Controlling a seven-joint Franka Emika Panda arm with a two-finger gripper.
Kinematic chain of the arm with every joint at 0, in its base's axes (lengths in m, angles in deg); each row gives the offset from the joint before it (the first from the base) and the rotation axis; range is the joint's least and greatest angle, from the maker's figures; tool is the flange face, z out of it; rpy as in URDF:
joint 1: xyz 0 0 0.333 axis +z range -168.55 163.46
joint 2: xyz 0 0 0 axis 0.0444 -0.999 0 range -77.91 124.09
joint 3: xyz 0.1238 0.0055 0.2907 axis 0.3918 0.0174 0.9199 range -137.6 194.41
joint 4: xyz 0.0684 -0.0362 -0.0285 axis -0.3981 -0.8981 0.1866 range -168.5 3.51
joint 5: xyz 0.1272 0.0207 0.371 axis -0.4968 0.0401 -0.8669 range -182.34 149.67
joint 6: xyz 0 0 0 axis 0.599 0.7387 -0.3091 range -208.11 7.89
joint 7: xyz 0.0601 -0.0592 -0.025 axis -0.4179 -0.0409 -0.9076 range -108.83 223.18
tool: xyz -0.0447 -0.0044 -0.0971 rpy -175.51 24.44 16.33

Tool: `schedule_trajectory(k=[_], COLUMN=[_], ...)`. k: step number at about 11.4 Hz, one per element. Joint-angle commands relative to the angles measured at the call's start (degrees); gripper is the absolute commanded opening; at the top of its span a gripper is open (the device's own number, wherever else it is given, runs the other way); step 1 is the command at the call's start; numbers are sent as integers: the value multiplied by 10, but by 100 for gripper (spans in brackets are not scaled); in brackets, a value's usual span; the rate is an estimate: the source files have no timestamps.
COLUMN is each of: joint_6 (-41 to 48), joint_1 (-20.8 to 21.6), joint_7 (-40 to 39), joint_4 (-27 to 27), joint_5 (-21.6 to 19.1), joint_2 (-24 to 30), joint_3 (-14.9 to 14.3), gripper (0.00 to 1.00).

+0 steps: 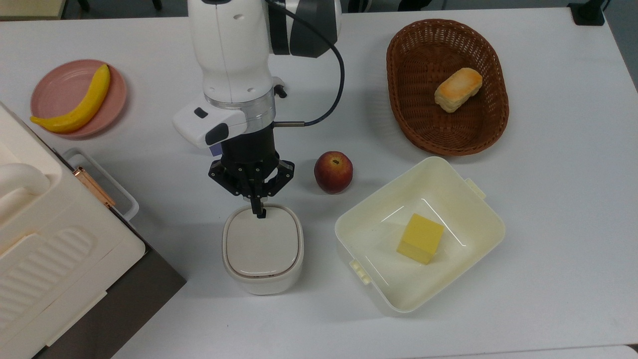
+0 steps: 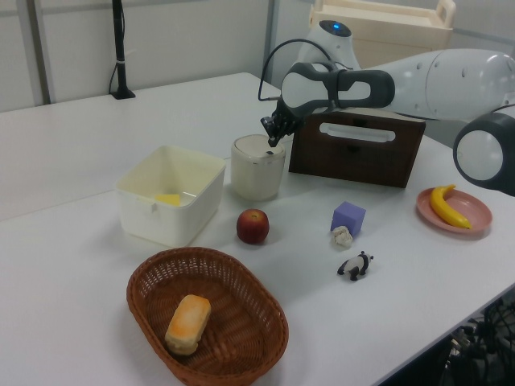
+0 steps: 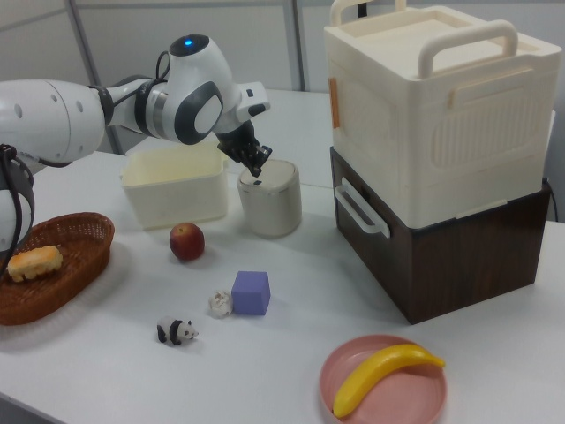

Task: Open the trash can
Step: 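Lower the gripper and press down on the trash can's black button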

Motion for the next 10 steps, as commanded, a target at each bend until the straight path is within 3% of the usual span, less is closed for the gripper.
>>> schedule_trajectory(k=[1, 10], joint_6=[-5, -6], joint_1=[15, 15], joint_7=[-6, -7], joint_4=[13, 21], joint_5=[14, 33], joint_2=[-15, -19], joint_3=[-9, -12], gripper=[0, 0])
